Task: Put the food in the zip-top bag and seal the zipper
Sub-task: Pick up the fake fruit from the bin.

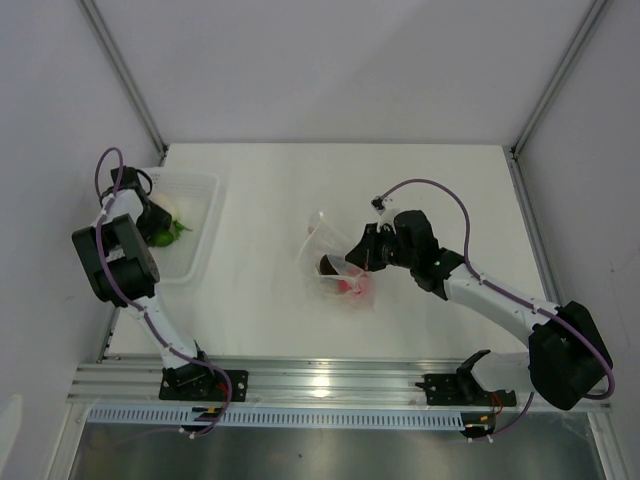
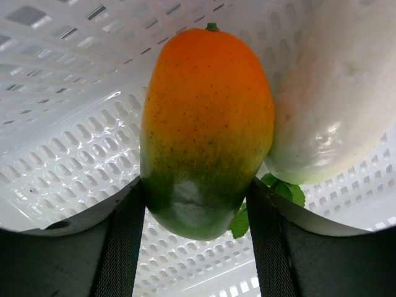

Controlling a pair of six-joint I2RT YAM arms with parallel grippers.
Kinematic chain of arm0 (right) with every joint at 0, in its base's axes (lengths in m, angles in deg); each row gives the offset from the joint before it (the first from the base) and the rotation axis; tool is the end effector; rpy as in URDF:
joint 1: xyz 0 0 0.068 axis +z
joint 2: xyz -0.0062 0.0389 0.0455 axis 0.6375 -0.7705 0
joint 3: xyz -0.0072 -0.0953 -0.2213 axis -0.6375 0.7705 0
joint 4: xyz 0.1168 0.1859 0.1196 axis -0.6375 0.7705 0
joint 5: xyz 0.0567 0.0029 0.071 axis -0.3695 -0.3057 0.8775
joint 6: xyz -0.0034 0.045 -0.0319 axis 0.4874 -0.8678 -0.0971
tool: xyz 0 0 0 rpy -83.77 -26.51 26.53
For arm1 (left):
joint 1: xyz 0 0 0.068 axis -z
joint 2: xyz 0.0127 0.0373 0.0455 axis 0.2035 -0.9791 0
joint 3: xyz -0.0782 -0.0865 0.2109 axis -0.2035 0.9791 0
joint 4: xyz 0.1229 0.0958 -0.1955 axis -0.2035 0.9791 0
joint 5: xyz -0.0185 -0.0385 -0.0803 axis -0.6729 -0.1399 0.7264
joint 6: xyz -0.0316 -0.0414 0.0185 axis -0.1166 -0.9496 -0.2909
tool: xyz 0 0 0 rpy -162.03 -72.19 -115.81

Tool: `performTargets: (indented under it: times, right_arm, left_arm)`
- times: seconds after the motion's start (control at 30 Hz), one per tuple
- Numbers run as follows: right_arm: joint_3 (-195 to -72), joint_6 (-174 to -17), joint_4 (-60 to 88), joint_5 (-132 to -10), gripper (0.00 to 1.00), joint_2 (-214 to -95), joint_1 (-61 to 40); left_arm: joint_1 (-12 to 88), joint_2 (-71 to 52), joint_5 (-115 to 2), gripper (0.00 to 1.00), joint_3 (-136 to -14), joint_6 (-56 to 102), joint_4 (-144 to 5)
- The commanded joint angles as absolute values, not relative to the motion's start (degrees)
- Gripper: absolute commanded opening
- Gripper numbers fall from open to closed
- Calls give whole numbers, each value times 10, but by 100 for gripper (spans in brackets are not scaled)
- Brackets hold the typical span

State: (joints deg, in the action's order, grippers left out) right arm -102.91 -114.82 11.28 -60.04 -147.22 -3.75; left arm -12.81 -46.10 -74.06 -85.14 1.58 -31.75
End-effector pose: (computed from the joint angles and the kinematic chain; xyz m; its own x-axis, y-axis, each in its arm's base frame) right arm 0.2253 0.1773 0.2257 -0.6762 0.0309 -0.7360 -0.5388 0.6607 0.5227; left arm 0.3468 0.1649 0.1624 -0.4348 -0.7957 -0.4218 -0.8482 0.5192 -0.1051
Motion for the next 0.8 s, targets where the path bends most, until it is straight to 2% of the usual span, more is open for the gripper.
performTargets:
  times: [0.0,0.07,0.1,0.27,0.33,0.57,0.77]
  right_arm:
    - [-1037,-1142,112,-608,0,-1452,-41]
    - [-1049,-1135,125,-612,0,-1449,-41]
    - [-1052,-1132,128,-616,0,-1448,-42]
    - [-1077,-1123,155,-621,0,-1450,-41]
    - [-1083,-1128,159,-620,0,-1451,-42]
    - [-1101,-1128,193,-612,0,-1449,-42]
    - [-1128,-1110,228,-628,0,-1454,-42]
  left_arm:
    - [-134,-417,-729,31,-830,29,-322]
    - [-134,-396,-724,24,-808,30,-329]
    - [-135,-373,-721,16,-798,30,-329]
    - [-134,-290,-667,7,-733,22,-340]
    - [-134,-243,-654,1,-709,17,-347]
    - [-134,-76,-572,0,-627,11,-369]
    - [-107,49,-430,1,-566,11,-423]
